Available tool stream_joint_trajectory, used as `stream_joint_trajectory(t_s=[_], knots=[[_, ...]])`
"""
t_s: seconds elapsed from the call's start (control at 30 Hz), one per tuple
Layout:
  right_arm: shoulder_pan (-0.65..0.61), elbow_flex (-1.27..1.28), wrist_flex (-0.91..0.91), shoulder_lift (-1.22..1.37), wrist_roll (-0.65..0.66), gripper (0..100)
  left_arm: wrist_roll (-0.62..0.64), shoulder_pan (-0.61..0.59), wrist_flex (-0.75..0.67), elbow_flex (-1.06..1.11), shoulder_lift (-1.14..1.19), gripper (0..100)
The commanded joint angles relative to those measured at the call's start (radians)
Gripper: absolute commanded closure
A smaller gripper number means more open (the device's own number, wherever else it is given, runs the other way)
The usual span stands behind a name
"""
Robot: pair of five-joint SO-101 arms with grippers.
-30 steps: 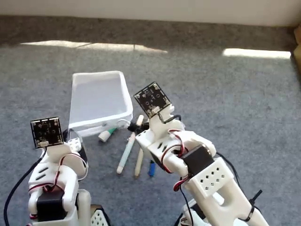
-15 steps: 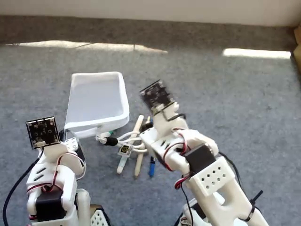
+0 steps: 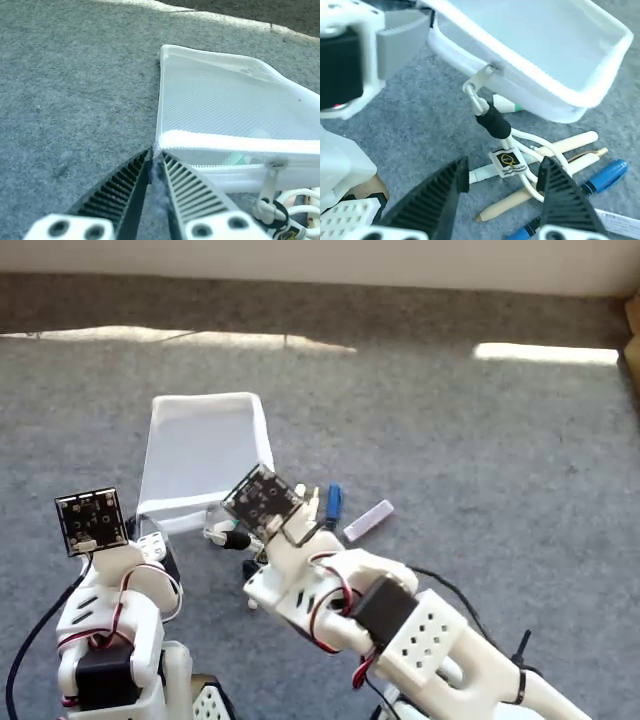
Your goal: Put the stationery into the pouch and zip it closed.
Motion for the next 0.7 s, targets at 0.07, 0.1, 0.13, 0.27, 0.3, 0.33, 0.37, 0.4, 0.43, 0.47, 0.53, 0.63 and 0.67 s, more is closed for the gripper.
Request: stream_joint_trajectory(t_s=[0.07, 0.1, 0.13, 0.27, 0.3, 0.33, 0.37, 0.4, 0.43, 0.47, 0.53, 0.63, 0.67], knots=[[-0.051, 0.124, -0.234, 0.004, 0.097, 78.3, 0.009, -0.01, -0.025, -0.033, -0.015, 99], [-0.051, 0.14, -0.259, 0.004, 0.097, 78.3, 0.009, -0.01, -0.025, -0.033, -0.015, 99], [-0.051, 0.151, -0.278, 0.004, 0.097, 78.3, 0.009, -0.01, -0.025, -0.033, -0.015, 99], [-0.051, 0.159, -0.332, 0.004, 0.1, 78.3, 0.009, -0.01, -0.025, -0.033, -0.015, 99], [-0.051, 0.163, -0.355, 0.004, 0.098, 78.3, 0.009, -0.01, -0.025, -0.033, -0.015, 99], [-0.051, 0.165, -0.375, 0.005, 0.097, 78.3, 0.009, -0.01, -0.025, -0.035, -0.015, 99], [-0.051, 0.165, -0.394, 0.007, 0.097, 78.3, 0.009, -0.01, -0.025, -0.035, -0.015, 99], [-0.051, 0.165, -0.406, 0.021, 0.097, 78.4, 0.009, -0.01, -0.025, -0.035, -0.015, 99], [-0.051, 0.165, -0.417, 0.044, 0.097, 78.4, 0.009, -0.01, -0.025, -0.035, -0.015, 99], [-0.053, 0.162, -0.423, 0.074, 0.097, 78.4, 0.009, -0.01, -0.025, -0.035, -0.015, 99], [-0.061, 0.157, -0.423, 0.159, 0.095, 78.4, 0.009, -0.01, -0.025, -0.035, -0.015, 99], [-0.062, 0.116, -0.426, 0.263, 0.095, 78.4, 0.009, -0.012, -0.025, -0.035, -0.015, 99], [-0.062, 0.096, -0.426, 0.286, 0.095, 78.4, 0.009, -0.012, -0.025, -0.035, -0.015, 99]])
